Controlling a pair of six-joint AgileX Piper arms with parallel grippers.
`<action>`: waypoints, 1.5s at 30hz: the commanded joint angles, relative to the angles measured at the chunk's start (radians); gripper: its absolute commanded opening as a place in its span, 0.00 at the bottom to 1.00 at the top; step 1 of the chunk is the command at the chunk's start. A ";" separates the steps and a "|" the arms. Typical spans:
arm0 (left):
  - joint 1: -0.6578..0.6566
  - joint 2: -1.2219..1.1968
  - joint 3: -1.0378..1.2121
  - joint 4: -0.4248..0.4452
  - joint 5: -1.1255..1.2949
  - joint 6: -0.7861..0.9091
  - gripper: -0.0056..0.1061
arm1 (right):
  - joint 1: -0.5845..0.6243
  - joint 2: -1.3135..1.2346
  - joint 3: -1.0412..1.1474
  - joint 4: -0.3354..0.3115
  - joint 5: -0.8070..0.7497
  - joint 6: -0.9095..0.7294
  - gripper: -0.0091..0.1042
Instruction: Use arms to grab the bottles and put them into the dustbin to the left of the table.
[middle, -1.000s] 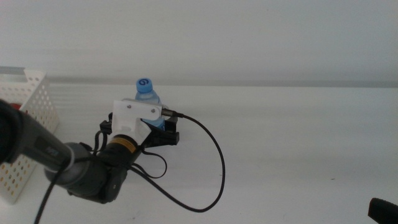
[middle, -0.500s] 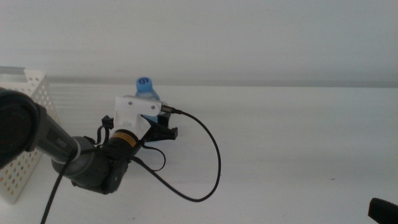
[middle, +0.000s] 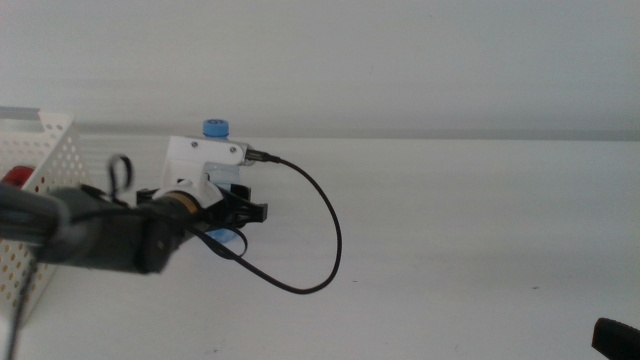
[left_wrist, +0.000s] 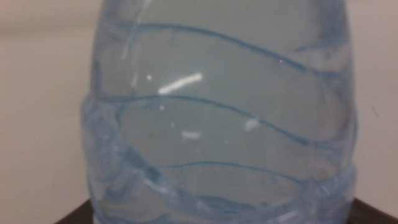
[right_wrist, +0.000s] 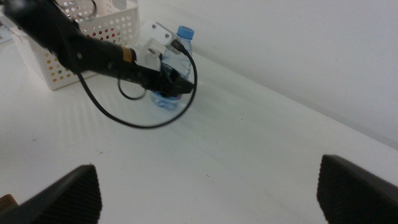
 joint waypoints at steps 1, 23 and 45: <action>0.002 -0.118 0.001 -0.019 0.173 0.028 0.03 | -0.008 -0.001 0.002 -0.010 -0.011 -0.002 0.90; 0.241 -0.492 -0.366 0.160 1.534 0.346 0.03 | -0.008 -0.001 0.002 -0.010 -0.011 -0.002 0.90; 0.722 -0.080 -0.738 0.215 1.554 0.572 0.14 | -0.008 -0.001 0.002 -0.010 -0.011 -0.002 0.90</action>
